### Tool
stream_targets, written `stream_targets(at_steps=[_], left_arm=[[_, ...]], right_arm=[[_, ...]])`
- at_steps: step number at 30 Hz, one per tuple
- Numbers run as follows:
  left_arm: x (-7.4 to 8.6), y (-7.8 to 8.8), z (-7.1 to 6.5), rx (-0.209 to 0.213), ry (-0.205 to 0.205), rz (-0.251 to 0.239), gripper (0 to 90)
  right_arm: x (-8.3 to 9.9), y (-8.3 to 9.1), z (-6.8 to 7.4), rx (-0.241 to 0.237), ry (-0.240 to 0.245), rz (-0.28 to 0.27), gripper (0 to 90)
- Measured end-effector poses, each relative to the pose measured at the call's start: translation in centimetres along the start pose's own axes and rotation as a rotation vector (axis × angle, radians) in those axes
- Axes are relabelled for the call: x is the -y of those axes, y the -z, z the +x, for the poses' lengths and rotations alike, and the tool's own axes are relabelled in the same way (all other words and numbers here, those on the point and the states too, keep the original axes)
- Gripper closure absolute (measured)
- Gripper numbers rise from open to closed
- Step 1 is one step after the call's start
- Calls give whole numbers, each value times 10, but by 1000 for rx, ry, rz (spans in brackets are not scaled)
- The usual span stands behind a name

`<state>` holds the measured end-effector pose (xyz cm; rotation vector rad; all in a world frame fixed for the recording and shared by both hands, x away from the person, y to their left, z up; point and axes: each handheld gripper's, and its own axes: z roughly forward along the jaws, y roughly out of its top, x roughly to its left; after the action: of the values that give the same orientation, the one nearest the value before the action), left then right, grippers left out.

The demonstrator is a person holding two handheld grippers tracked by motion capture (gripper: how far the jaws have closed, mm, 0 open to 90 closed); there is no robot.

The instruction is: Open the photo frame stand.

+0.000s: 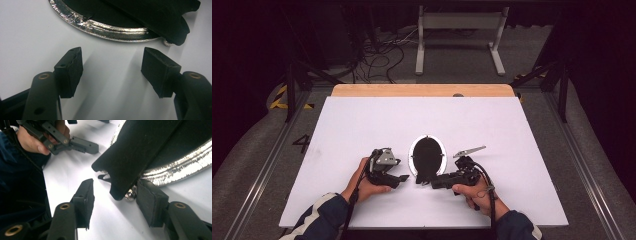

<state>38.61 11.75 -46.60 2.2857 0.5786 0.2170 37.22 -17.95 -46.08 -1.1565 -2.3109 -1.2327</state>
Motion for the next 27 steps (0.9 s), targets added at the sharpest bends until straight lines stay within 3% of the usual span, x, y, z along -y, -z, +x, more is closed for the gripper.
stream_targets(at_steps=[3,7,14,21,24,27], left_arm=[[-2,-1,0,-1,-3,-1,343],[-3,-3,0,0,-1,-4,347],[-3,-3,1,-3,10,-9,377],[-4,-4,3,4,13,-11,380],[-4,-4,5,26,40,-21,381],[-4,-4,12,39,93,-40,387]], right_arm=[[-3,-2,1,-17,22,-34,458],[-5,-4,1,-32,8,-72,466],[-7,-3,-8,-49,-105,-159,514],[-11,-15,-7,-80,-121,-174,511],[-9,-14,-8,-96,-132,-174,542],[-10,-14,-7,-81,-100,-164,557]])
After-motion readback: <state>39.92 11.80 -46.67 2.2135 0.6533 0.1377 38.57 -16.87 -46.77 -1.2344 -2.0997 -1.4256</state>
